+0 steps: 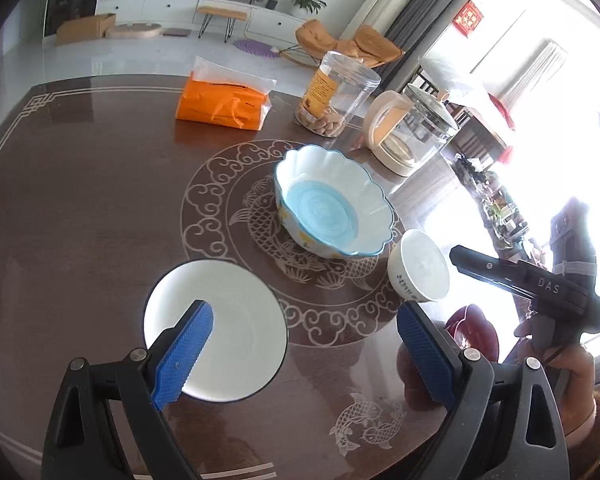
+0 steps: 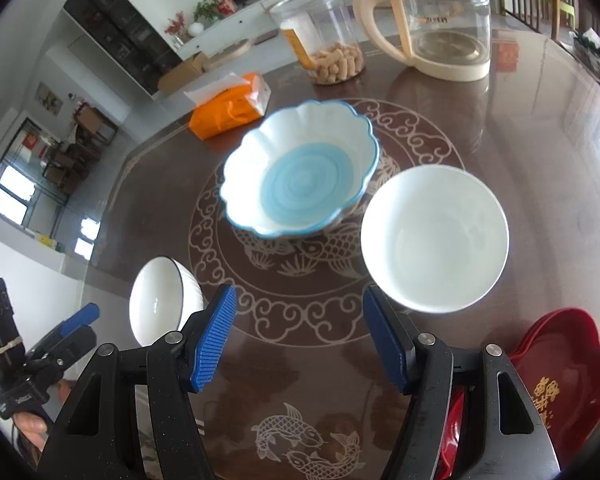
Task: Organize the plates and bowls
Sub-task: 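Grasp the blue-rimmed bowl rim with the left tool while the right tool grips it, then lift the blue-rimmed bowl with both tools and carry it across the table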
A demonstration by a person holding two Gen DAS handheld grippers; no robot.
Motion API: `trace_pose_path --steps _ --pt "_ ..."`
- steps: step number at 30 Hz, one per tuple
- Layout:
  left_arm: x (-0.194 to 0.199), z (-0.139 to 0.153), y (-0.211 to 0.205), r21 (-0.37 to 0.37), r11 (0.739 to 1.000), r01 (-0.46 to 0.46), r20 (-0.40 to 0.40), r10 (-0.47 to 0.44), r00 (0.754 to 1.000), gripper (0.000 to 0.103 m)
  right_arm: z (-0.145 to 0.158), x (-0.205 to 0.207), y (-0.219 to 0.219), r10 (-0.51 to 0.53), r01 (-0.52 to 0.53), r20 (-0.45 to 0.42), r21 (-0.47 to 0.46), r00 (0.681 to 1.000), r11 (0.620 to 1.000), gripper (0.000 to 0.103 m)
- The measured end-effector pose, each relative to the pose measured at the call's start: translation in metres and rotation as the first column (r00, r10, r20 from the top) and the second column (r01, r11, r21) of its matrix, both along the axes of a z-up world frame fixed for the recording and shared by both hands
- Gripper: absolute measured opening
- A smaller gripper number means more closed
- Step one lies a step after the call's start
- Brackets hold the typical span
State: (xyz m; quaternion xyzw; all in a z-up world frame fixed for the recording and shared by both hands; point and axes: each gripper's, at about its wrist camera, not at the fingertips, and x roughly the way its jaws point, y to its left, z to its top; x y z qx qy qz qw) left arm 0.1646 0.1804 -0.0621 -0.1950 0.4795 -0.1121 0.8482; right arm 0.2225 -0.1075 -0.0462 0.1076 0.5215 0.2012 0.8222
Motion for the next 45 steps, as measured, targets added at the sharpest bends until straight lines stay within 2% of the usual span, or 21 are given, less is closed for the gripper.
trace_pose_path --steps 3,6,8,9,11,13,14,15,18,20,21,22,25,31,35,40,45 --pt "0.046 0.006 -0.012 0.005 1.000 -0.003 -0.017 0.003 1.000 0.093 0.018 0.029 -0.001 -0.007 0.008 0.022 -0.032 1.000 0.999 0.070" --pt "0.098 -0.006 -0.027 0.098 0.995 0.013 -0.064 -0.007 0.998 0.093 0.009 0.064 0.002 -0.016 0.017 0.007 -0.113 1.000 0.993 0.070" --pt "0.129 -0.024 -0.030 0.167 0.986 -0.014 -0.107 0.032 0.994 0.090 -0.002 0.086 0.002 -0.020 0.018 -0.011 -0.142 1.000 0.990 0.070" --pt "0.141 -0.033 -0.028 0.179 0.984 -0.025 -0.136 0.050 0.989 0.087 -0.008 0.096 0.004 -0.026 0.023 -0.021 -0.150 0.999 0.988 0.069" --pt "0.159 -0.053 -0.023 0.169 0.985 -0.040 -0.202 0.074 0.977 0.074 -0.021 0.111 0.008 -0.025 0.018 -0.043 -0.163 0.999 0.986 0.068" --pt "0.170 -0.068 -0.020 0.172 0.984 -0.050 -0.244 0.092 0.966 0.067 -0.034 0.124 0.012 -0.023 0.012 -0.066 -0.165 0.998 0.986 0.055" --pt "0.174 -0.073 -0.020 0.186 0.981 -0.056 -0.252 0.102 0.962 0.064 -0.041 0.130 0.013 -0.027 0.013 -0.087 -0.161 0.996 0.987 0.044" --pt "0.176 -0.077 -0.019 0.199 0.978 -0.062 -0.256 0.113 0.960 0.063 -0.049 0.135 0.013 -0.035 0.018 -0.106 -0.161 0.994 0.987 0.041" --pt "0.181 -0.088 -0.019 0.196 0.979 -0.062 -0.277 0.116 0.954 0.056 -0.069 0.148 0.013 -0.048 0.026 -0.151 -0.145 0.987 0.989 0.043" --pt "0.186 -0.096 -0.022 0.180 0.983 -0.044 -0.310 0.099 0.946 0.038 -0.082 0.154 0.015 -0.053 0.027 -0.177 -0.148 0.983 0.989 0.039" --pt "0.187 -0.100 -0.024 0.173 0.984 -0.030 -0.326 0.086 0.941 0.032 -0.087 0.156 0.017 -0.047 0.019 -0.188 -0.150 0.981 0.989 0.029" --pt "0.188 -0.101 -0.026 0.164 0.986 -0.016 -0.334 0.071 0.940 0.023 -0.091 0.157 0.019 -0.048 0.017 -0.197 -0.158 0.979 0.987 0.025" --pt "0.188 -0.102 -0.030 0.141 0.990 -0.007 -0.332 0.054 0.942 0.008 -0.096 0.158 0.018 -0.071 0.038 -0.190 -0.174 0.979 0.984 0.015" --pt "0.180 -0.100 -0.030 0.163 0.985 -0.048 -0.299 0.096 0.949 0.007 -0.096 0.157 0.016 -0.054 0.023 -0.197 -0.158 0.979 0.987 0.012" --pt "0.172 -0.088 -0.023 0.161 0.985 -0.066 -0.273 0.109 0.956 0.007 -0.088 0.148 0.018 -0.031 0.008 -0.174 -0.130 0.984 0.991 0.012" --pt "0.160 -0.051 -0.022 0.172 0.983 -0.064 -0.200 0.098 0.975 0.007 -0.058 0.139 0.021 -0.020 0.006 -0.122 -0.109 0.992 0.994 0.012" --pt "0.123 -0.011 -0.026 0.150 0.988 -0.042 -0.144 0.064 0.987 0.007 -0.019 0.110 0.015 -0.015 0.008 -0.070 -0.090 0.997 0.996 0.012"
